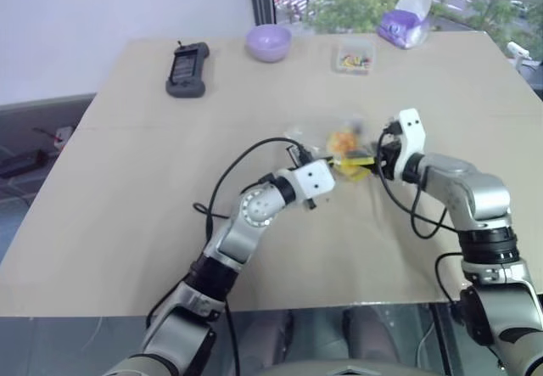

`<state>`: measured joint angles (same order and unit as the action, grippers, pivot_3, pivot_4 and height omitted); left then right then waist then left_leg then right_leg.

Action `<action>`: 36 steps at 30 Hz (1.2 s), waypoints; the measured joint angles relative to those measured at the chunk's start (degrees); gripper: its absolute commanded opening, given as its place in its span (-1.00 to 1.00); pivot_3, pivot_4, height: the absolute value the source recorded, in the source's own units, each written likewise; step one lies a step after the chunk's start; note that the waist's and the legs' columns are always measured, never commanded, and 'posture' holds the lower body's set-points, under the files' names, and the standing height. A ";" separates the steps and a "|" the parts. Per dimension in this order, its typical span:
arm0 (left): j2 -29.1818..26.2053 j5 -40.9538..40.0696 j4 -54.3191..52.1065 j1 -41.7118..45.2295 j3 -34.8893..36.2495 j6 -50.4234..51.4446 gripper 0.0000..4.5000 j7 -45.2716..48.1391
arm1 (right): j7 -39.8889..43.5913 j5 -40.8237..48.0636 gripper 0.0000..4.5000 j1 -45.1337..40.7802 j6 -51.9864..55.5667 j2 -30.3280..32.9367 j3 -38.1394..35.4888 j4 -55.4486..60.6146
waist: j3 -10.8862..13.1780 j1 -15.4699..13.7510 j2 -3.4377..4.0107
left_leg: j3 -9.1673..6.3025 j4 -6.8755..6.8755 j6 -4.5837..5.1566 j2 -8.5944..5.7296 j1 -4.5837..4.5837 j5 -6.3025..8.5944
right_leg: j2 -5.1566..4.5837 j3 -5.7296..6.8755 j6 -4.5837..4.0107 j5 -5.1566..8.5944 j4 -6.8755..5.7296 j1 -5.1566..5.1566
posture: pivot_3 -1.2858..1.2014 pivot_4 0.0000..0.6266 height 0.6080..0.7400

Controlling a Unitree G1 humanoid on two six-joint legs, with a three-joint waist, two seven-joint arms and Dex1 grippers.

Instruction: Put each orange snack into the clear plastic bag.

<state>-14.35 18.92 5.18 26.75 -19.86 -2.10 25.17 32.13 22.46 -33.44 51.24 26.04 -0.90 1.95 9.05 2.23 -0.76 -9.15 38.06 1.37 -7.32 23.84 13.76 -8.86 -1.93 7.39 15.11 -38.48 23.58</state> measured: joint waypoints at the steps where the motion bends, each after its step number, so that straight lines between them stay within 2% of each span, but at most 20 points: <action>1: -0.32 -0.01 0.12 -0.09 0.68 0.71 -1.00 -0.27 | 1.49 0.35 0.29 1.38 -0.05 2.54 -0.13 1.56 | 0.00 -0.10 0.00 | 0.00 0.00 0.00 -0.01 0.00 0.00 | -0.01 0.00 0.00 0.00 0.01 0.00 | 0.03 -0.52 1.00; 8: -0.84 -0.23 0.16 -0.48 1.98 1.92 -1.00 -0.62 | 12.52 2.13 0.29 9.21 -3.68 14.69 -0.46 6.83 | 0.01 -0.37 -0.02 | 0.04 0.00 0.02 -0.01 0.01 0.01 | -0.01 0.01 0.01 0.00 0.06 -0.04 | 0.03 -0.52 1.00; 11: -0.89 -0.50 0.16 -0.48 1.98 1.97 -1.00 -0.61 | 13.54 -2.07 0.29 9.94 -10.62 17.57 0.37 6.45 | 0.01 -0.30 -0.02 | 0.05 0.00 0.02 0.00 0.00 0.01 | -0.01 0.01 0.02 0.00 0.06 -0.03 | 0.03 -0.52 1.00; 14: -1.04 -0.87 0.16 -0.49 1.99 2.04 -1.00 -0.57 | 11.33 -11.50 0.29 9.39 -21.39 19.76 4.60 2.18 | 0.01 -0.36 -0.03 | 0.07 0.01 0.02 0.00 -0.01 0.01 | -0.01 0.01 0.02 0.00 0.06 -0.04 | 0.03 -0.52 1.00; 19: -1.04 -1.11 0.17 -0.45 1.96 2.09 -1.00 -0.52 | 7.88 -22.95 0.29 7.63 -32.93 17.27 11.81 -5.47 | 0.02 -0.17 -0.03 | 0.08 0.01 0.01 0.01 -0.01 0.01 | -0.01 -0.01 0.02 0.00 0.06 -0.03 | 0.03 -0.52 1.00; 27: -1.26 -1.11 0.18 -0.43 1.92 2.23 -1.00 -0.52 | 5.06 -28.09 0.29 4.05 -39.44 13.37 12.88 -9.96 | 0.02 -0.42 -0.04 | 0.04 0.01 0.01 0.00 0.00 0.00 | -0.01 0.00 0.02 0.00 0.08 -0.04 | 0.03 -0.52 1.00; 30: -1.34 -1.10 0.18 -0.46 1.91 2.27 -1.00 -0.52 | 5.26 -28.47 0.01 3.78 -40.64 13.35 12.86 -9.99 | 0.02 -0.44 -0.03 | 0.04 0.02 0.01 0.00 0.00 0.00 | -0.01 0.00 0.02 0.00 0.08 -0.04 | 0.03 -0.52 1.00; 31: -1.33 -1.09 0.18 -0.47 1.91 2.28 -1.00 -0.52 | 5.49 -28.57 -0.17 3.78 -40.96 13.35 12.87 -9.99 | 0.02 -0.44 -0.03 | 0.04 0.02 0.01 0.00 0.00 0.00 | -0.01 0.00 0.01 0.00 0.08 -0.04 | 0.03 -0.52 1.00; 32: -1.32 -1.09 0.18 -0.49 1.90 2.30 -1.00 -0.53 | 5.68 -28.70 -0.43 3.78 -41.42 13.35 12.87 -9.99 | 0.02 -0.41 -0.03 | 0.04 0.02 0.01 0.00 0.00 0.01 | -0.01 0.00 0.02 0.00 0.08 -0.04 | 0.03 -0.52 1.00; 35: -1.29 -1.09 0.18 -0.52 1.87 2.31 -1.00 -0.53 | 5.89 -29.08 -0.97 3.78 -41.77 13.35 12.87 -9.99 | 0.02 -0.39 -0.03 | 0.04 0.02 0.01 0.00 0.00 0.01 | -0.01 0.00 0.02 0.00 0.08 -0.04 | 0.03 -0.52 1.00; 36: -1.29 -1.08 0.18 -0.52 1.87 2.31 -1.00 -0.53 | 6.01 -29.23 -0.97 3.78 -41.91 13.35 12.87 -9.99 | 0.01 -0.39 -0.03 | 0.04 0.02 0.01 0.00 0.00 0.00 | -0.01 0.00 0.01 0.00 0.08 -0.04 | 0.03 -0.52 1.00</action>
<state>-15.64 17.84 5.36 26.23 -18.00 0.21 24.64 38.14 -6.77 -29.66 9.32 39.40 11.97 -8.04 9.07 1.84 -0.79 -9.11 38.08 1.37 -7.32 23.85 13.76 -8.86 -1.93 7.40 15.11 -38.40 23.54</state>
